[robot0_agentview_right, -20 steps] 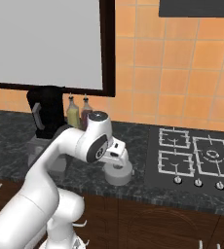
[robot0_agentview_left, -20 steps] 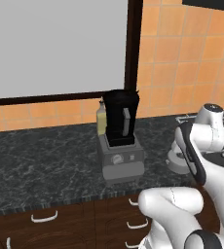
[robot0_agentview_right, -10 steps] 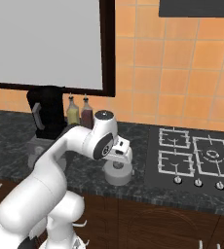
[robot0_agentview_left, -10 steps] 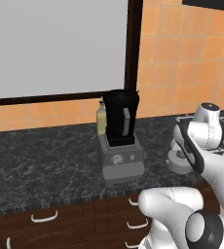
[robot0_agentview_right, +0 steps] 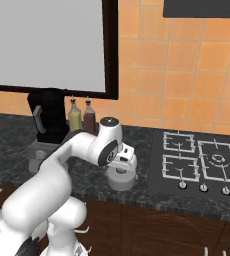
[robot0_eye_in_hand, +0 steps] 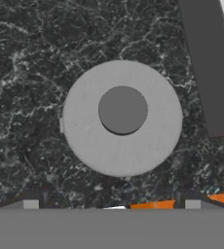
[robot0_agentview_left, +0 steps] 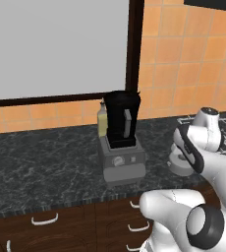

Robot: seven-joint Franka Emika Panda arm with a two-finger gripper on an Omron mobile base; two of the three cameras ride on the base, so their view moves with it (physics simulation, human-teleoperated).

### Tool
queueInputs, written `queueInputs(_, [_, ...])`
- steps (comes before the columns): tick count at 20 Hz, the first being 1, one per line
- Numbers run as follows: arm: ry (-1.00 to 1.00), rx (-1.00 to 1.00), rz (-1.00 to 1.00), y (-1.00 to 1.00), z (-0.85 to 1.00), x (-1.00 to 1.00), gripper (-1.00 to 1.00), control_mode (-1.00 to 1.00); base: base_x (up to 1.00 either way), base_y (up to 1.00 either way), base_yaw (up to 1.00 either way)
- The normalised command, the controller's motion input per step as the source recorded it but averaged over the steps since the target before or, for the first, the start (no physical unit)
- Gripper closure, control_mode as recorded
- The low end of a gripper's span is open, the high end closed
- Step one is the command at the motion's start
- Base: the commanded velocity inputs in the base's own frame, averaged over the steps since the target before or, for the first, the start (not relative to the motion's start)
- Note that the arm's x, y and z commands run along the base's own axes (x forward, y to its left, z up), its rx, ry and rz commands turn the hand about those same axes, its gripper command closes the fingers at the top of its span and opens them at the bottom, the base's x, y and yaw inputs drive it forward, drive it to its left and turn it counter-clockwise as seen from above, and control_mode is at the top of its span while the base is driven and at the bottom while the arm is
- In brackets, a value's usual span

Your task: Close the lid blender by securely placing the lid on top.

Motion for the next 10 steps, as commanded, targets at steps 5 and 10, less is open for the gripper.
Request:
queueInputs(5, [0.00, 0.00, 0.00, -0.02, -0.14, 0.02, -1.00, -1.00, 0.00, 0.00, 0.00])
queueInputs(10, [0.00, 0.00, 0.00, -0.02, -0.08, 0.04, -1.00, -1.00, 0.00, 0.00, 0.00])
